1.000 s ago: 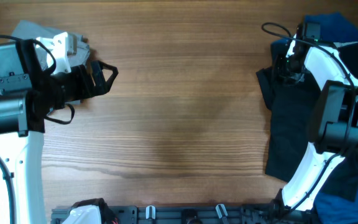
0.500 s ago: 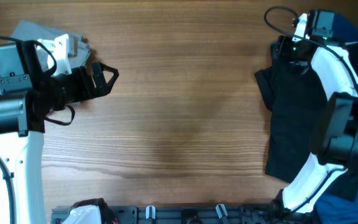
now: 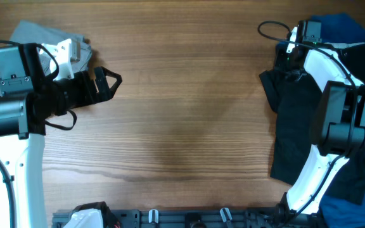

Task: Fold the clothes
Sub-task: 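Reach the right gripper to the black shorts on the pile and grasp, then drag the black shorts to table center and spread with both grippers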

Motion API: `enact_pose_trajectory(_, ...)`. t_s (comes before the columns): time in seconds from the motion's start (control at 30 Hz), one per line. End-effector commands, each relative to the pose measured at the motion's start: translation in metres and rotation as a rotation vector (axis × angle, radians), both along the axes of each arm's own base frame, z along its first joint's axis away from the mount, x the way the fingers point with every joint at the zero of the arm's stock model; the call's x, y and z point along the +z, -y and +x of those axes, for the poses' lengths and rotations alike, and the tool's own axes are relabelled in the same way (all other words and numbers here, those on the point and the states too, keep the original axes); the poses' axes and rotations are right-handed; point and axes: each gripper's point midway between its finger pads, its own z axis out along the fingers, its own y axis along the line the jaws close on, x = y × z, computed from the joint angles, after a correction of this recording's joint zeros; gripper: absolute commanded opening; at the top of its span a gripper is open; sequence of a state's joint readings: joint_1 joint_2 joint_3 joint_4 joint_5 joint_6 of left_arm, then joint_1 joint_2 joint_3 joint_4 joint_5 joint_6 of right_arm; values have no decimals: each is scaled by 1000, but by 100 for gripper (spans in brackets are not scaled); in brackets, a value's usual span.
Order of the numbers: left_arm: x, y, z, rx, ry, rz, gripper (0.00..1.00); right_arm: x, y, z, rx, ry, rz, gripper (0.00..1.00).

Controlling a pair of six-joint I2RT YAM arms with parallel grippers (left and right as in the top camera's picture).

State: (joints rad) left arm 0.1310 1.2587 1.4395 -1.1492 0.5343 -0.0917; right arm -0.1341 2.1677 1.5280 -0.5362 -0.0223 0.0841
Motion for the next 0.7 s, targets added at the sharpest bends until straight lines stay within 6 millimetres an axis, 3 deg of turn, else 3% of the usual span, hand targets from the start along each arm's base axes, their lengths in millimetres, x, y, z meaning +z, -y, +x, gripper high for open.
enact_pose_trajectory(0.0, 9, 4, 0, -20, 25, -13, 100, 13, 11, 1, -98, 7, -18, 4)
enact_pose_trajectory(0.03, 9, 4, 0, -20, 25, -13, 100, 25, 14, 2, -127, 24, -10, 4)
enact_pose_trajectory(0.1, 9, 4, 0, -20, 26, -12, 100, 82, 31, 1, -187, 112, -6, 4)
enact_pose_trajectory(0.17, 10, 4, 2, -20, 34, -11, 100, 125, 41, -2, -208, 198, -14, 4)
enact_pose_trajectory(0.2, 13, 4, 2, -19, 42, -11, 100, 155, 41, -4, -190, 261, -19, 4)
enact_pose_trajectory(0.23, 17, 4, 1, -18, 53, -9, 100, 171, 36, -4, -142, 298, -20, 4)
enact_pose_trajectory(0.27, 22, 4, 1, -19, 69, -7, 100, 193, 22, -3, -44, 353, 4, 4)
enact_pose_trajectory(0.3, 30, 4, -1, -19, 92, -4, 99, 219, -5, -5, 87, 421, 65, 4)
enact_pose_trajectory(0.37, 48, 5, -6, -19, 151, 4, 95, 252, -52, -14, 256, 496, 177, 4)
enact_pose_trajectory(0.47, 90, -10, -17, 48, 282, 65, 86, 276, -152, -45, 498, 494, 340, 4)
enact_pose_trajectory(0.5, 106, -23, -22, 125, 325, 88, 87, 270, -210, -67, 625, 437, 382, 4)
enact_pose_trajectory(0.57, 131, -39, -33, 213, 420, 124, 91, 249, -309, -118, 854, 317, 442, 5)
enact_pose_trajectory(0.6, 138, -42, -38, 229, 449, 132, 94, 234, -369, -163, 1010, 237, 471, 7)
enact_pose_trajectory(0.63, 144, -45, -43, 244, 475, 139, 96, 222, -407, -200, 1125, 179, 483, 16)
enact_pose_trajectory(0.67, 146, -46, -45, 250, 487, 147, 96, 207, -439, -243, 1295, 138, 464, 37)
